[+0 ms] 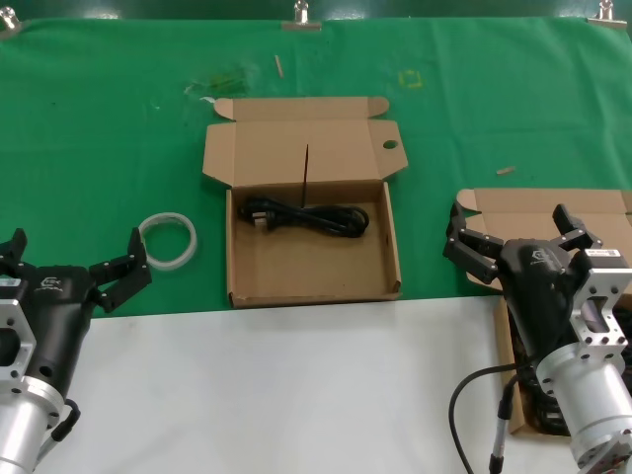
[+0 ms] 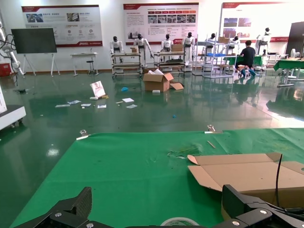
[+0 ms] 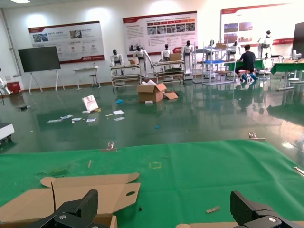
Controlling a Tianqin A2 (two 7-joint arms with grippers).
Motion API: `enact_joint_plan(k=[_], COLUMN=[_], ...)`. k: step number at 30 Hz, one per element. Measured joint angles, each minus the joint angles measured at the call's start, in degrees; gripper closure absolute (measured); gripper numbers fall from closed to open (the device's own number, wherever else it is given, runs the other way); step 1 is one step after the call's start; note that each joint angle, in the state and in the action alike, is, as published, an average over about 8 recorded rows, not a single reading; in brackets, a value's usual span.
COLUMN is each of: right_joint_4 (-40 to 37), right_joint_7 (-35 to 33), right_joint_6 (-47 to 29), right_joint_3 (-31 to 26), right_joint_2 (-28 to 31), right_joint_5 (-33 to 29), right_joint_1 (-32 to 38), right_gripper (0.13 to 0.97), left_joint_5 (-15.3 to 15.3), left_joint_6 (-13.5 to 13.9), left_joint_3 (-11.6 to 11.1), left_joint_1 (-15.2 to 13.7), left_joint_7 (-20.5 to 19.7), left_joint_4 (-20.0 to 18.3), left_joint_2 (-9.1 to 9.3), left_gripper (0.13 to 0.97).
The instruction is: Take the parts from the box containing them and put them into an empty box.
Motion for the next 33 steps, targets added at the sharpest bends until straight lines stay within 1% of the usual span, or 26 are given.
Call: enact_joint_plan(k=[33], right_joint_4=[0.0], right_joint_7=[0.0], right_joint_6=[0.0], right_joint_3=[0.0], right_joint_2=[0.0], right_joint_5=[0.0], right_joint_1=[0.0], right_gripper=[0.129], left_joint_5=[0.0], left_joint_6=[0.0], left_joint_3=[0.0], left_joint_1=[0.0], left_joint_7=[0.0], left_joint_4=[0.0], left_joint_2=[0.00], left_gripper=[0.132])
